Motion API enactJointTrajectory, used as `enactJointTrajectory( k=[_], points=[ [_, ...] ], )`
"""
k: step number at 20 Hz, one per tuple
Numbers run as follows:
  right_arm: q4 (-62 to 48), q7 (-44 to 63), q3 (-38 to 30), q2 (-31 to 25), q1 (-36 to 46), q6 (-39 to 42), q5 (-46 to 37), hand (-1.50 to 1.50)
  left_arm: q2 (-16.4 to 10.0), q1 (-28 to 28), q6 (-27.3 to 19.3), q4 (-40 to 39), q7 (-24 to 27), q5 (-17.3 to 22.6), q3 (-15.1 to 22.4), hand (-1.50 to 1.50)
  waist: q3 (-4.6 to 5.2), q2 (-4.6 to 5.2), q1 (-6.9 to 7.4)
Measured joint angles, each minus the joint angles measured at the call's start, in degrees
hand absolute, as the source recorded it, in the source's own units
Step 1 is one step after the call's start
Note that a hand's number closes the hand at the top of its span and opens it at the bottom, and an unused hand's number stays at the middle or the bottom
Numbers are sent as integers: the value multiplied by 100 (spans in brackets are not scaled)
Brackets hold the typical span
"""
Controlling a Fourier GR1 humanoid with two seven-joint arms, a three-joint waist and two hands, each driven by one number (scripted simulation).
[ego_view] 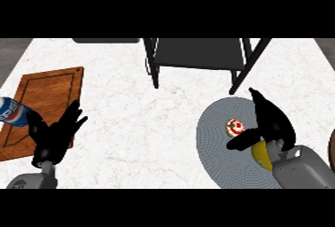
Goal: Pick the cupcake from the placemat and place it in the tiered shelf
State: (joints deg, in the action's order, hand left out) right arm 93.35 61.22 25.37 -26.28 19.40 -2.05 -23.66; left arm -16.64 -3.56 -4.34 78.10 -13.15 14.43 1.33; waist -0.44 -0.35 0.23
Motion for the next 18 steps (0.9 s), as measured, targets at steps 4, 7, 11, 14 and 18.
enactJointTrajectory(
  k=[4,7,11,14,18],
  points=[
    [-308,-107,-40,215,-59,-16,-330,-150,76,13,-23,47,-75,-38,-24,0,0,1,-3],
    [-499,-192,-106,378,-26,-25,-549,-150,33,-21,106,-48,-42,-27,-116,0,-5,-2,-5],
    [-762,-353,-250,643,-2,-92,-810,-150,87,27,157,41,-33,-68,-145,0,2,0,-5],
    [-999,-573,-401,772,9,-131,-910,-150,130,-3,161,-4,-67,-120,-176,0,-4,-1,-3],
    [-1368,-969,-508,978,-34,-240,-1059,150,181,-20,106,56,-210,-204,-201,0,-2,2,-1]
  ],
)
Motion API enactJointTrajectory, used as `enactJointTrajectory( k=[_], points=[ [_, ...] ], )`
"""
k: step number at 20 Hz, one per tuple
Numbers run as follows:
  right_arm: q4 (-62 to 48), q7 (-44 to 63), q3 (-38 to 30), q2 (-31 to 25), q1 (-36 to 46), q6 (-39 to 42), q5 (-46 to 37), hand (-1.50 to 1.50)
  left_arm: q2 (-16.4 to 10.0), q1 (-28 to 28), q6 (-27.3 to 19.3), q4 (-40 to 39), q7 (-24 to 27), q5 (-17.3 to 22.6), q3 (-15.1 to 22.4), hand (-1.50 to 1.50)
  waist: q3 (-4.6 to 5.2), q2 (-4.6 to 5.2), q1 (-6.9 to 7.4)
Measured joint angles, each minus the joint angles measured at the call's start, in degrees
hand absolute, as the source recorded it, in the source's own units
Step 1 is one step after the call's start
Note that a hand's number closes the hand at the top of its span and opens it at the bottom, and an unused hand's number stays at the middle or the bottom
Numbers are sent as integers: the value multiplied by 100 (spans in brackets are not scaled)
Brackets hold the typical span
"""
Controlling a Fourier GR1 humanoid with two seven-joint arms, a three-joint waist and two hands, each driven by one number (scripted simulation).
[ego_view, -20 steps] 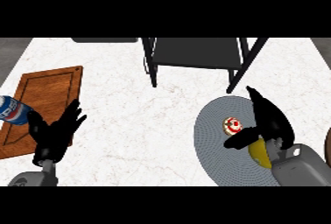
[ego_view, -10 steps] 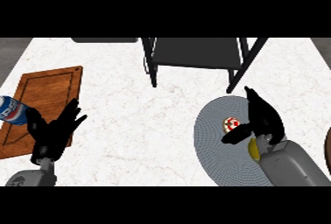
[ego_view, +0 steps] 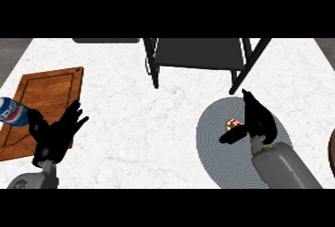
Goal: Pick the cupcake from the placemat and place it in the tiered shelf
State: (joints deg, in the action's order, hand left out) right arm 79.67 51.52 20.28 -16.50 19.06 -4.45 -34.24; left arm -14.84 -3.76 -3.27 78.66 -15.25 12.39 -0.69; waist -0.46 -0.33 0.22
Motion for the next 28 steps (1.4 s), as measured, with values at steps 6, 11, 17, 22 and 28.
enactJointTrajectory(
  k=[6,11,17,22,28],
  points=[
    [-147,-568,300,-6,-54,653,76,150,59,26,2,9,75,-77,-16,0,37,-38,2],
    [-197,-1009,213,173,-115,550,-59,150,86,89,52,123,-12,-112,-38,0,48,-41,-18],
    [-449,-707,848,1096,491,418,-195,150,133,7,118,119,-13,-134,-8,0,18,7,104],
    [-748,-165,1671,1485,1610,-22,257,150,220,-126,101,28,-3,-202,63,0,13,37,238],
    [-122,640,2202,1597,2711,-708,172,150,225,-31,78,114,-36,-238,64,0,19,-7,167]
  ],
)
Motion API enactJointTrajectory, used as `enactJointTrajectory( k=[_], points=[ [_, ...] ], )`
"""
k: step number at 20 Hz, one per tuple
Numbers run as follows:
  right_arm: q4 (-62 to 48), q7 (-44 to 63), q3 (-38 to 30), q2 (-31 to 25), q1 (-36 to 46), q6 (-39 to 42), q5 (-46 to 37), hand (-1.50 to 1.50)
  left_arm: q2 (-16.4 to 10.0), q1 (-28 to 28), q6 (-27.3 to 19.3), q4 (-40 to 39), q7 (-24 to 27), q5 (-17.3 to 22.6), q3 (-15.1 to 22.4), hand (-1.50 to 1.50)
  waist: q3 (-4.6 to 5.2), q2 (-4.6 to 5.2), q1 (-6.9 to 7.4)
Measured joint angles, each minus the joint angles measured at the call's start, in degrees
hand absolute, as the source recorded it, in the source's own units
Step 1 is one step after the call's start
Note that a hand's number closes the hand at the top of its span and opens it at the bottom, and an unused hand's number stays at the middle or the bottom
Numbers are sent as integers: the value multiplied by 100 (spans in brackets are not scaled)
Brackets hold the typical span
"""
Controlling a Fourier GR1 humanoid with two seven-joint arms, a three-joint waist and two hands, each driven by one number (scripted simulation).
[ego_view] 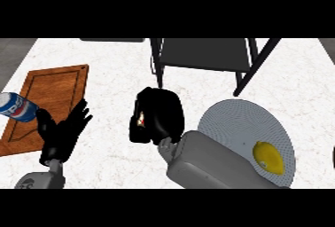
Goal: Pick the cupcake from the placemat and place it in the tiered shelf
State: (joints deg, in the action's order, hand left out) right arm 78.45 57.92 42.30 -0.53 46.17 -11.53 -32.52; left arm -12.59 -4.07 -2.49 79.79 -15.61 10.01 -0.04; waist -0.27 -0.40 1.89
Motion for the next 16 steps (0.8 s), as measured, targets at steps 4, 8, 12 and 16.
enactJointTrajectory(
  k=[4,8,12,16],
  points=[
    [413,426,-20,-6,739,-46,-441,150,-39,81,11,33,-48,24,-54,0,2,-32,-81],
    [701,749,-430,-15,1416,148,-745,150,-102,74,21,-50,-108,60,-172,0,-6,-45,-172],
    [784,937,-1069,-56,2065,454,-826,150,-62,120,-27,-2,-102,29,-175,0,-10,-50,-208],
    [655,956,-1753,-239,2601,780,-819,150,-64,187,22,64,-12,51,-199,0,-2,-42,-212]
  ],
)
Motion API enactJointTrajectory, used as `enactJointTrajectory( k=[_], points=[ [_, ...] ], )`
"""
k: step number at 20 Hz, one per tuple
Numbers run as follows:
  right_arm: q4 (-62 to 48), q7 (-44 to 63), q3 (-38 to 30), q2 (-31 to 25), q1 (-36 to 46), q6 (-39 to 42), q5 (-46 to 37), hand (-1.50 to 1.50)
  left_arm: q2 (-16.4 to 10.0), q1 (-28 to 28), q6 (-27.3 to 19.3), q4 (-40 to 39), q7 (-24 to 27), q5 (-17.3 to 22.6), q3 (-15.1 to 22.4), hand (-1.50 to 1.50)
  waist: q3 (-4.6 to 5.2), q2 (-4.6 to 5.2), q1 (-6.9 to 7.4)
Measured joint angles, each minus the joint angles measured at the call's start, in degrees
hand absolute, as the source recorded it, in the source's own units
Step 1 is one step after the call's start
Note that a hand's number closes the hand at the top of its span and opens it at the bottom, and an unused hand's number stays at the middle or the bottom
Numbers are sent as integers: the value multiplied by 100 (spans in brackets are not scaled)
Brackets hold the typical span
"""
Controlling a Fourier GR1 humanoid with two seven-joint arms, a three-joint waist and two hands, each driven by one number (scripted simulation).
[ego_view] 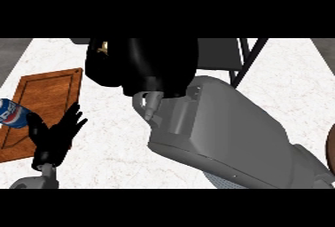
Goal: Pick the cupcake from the placemat and place it in the tiered shelf
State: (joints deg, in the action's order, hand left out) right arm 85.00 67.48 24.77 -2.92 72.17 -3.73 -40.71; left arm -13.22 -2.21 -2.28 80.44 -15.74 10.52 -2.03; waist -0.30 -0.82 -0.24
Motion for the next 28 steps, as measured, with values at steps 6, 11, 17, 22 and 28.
enactJointTrajectory(
  k=[6,11,17,22,28],
  points=[
    [-503,-149,-931,-314,705,336,45,150,-4,-33,30,13,-54,9,-17,0,7,29,24],
    [-1150,-506,-1508,-631,1044,517,80,150,55,-24,30,44,7,-53,33,0,4,51,56],
    [-2119,-957,-2045,-957,1455,761,279,150,65,-78,26,29,-8,-100,18,0,2,71,102],
    [-2781,-1443,-2180,-1092,1465,911,346,150,79,-84,60,35,17,-108,5,0,2,83,124],
    [-3547,-2067,-2229,-1127,1499,757,193,150,126,-108,67,-7,43,-141,-1,0,-2,93,146]
  ],
)
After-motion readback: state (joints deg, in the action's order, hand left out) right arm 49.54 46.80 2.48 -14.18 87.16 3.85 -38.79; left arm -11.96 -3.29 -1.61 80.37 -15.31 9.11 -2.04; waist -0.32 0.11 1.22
